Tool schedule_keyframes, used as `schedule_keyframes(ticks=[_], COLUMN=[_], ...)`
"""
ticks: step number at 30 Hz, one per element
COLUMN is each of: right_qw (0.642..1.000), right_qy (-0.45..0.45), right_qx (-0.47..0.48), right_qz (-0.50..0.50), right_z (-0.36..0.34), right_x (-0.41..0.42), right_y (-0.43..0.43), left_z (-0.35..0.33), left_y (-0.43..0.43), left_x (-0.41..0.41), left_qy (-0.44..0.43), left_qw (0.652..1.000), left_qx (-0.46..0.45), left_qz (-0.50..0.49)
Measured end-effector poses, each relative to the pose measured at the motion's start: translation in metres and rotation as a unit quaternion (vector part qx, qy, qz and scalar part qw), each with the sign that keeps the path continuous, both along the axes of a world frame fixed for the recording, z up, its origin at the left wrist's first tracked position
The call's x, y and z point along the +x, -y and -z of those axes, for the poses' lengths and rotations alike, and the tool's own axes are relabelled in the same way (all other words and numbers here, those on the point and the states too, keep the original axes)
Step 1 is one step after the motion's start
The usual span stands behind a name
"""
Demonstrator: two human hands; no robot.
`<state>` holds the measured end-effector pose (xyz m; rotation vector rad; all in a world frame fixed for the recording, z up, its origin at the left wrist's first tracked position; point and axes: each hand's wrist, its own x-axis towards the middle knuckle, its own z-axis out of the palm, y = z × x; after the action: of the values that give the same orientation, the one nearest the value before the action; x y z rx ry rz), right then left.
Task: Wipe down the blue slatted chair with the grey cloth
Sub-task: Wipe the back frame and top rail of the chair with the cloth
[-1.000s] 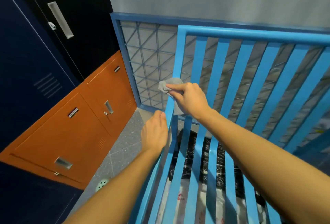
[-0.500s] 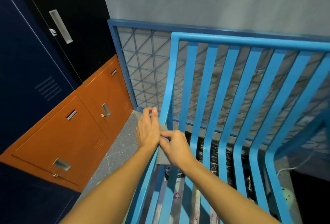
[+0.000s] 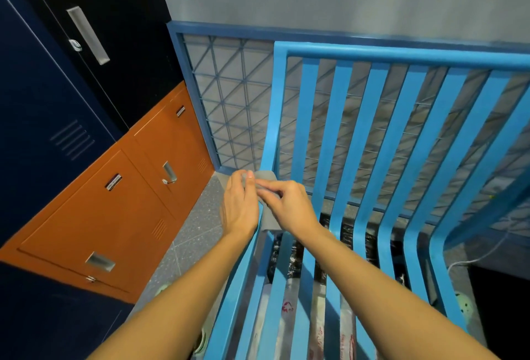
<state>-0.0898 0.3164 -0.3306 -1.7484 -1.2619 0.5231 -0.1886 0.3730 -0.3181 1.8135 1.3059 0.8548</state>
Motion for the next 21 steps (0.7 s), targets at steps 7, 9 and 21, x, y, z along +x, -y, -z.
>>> schedule_keyframes(ticks=[7, 9, 21], right_qw=[0.980, 0.966, 0.878], right_qy=[0.190, 0.249, 0.476], right_qx=[-0.055, -0.064, -0.038], right_qz=[-0.013, -0.026, -0.005], right_z=[-0.041, -0.058, -0.173], right_x=[0.038, 0.052, 0.115], right_y=[-0.027, -0.041, -0.103], left_z=[-0.023, -0.038, -0.095], left_y=[-0.023, -0.037, -0.112], left_x=[0.025, 0.041, 0.095], left_qy=[0.025, 0.061, 0.213], left_qw=[0.996, 0.993, 0.966], left_qx=[-0.066, -0.083, -0.142], left_qz=[0.060, 0.057, 0.018])
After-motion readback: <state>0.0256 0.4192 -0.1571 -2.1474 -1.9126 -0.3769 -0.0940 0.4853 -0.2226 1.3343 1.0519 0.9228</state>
